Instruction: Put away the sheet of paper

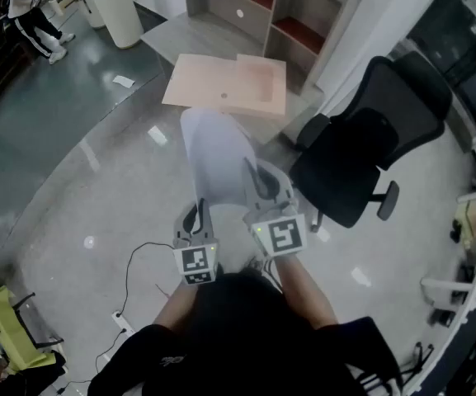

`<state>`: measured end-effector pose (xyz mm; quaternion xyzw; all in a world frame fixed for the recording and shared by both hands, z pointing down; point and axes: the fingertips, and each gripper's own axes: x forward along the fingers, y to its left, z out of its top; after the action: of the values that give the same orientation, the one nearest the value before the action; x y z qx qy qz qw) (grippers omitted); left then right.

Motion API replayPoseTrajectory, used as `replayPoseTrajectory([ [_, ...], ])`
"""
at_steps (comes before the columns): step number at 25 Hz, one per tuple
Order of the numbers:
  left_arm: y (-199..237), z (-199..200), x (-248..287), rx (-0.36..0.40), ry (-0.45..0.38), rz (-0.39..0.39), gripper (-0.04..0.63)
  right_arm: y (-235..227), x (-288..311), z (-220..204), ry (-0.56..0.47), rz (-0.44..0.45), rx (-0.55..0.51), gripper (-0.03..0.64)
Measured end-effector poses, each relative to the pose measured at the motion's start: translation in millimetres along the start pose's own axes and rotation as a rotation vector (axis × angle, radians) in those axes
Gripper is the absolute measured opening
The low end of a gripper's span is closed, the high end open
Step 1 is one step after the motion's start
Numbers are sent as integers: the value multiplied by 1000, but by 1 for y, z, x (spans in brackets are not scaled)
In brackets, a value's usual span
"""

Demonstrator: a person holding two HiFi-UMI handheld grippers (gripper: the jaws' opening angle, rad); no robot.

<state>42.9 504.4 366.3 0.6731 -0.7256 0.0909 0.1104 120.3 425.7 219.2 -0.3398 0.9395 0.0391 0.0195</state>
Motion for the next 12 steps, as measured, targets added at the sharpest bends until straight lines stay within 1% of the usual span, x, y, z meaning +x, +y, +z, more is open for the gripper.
replayPoseTrajectory([
  [12,17,-4,0,-5,13,9,46,11,14,-6,10,0,15,17],
])
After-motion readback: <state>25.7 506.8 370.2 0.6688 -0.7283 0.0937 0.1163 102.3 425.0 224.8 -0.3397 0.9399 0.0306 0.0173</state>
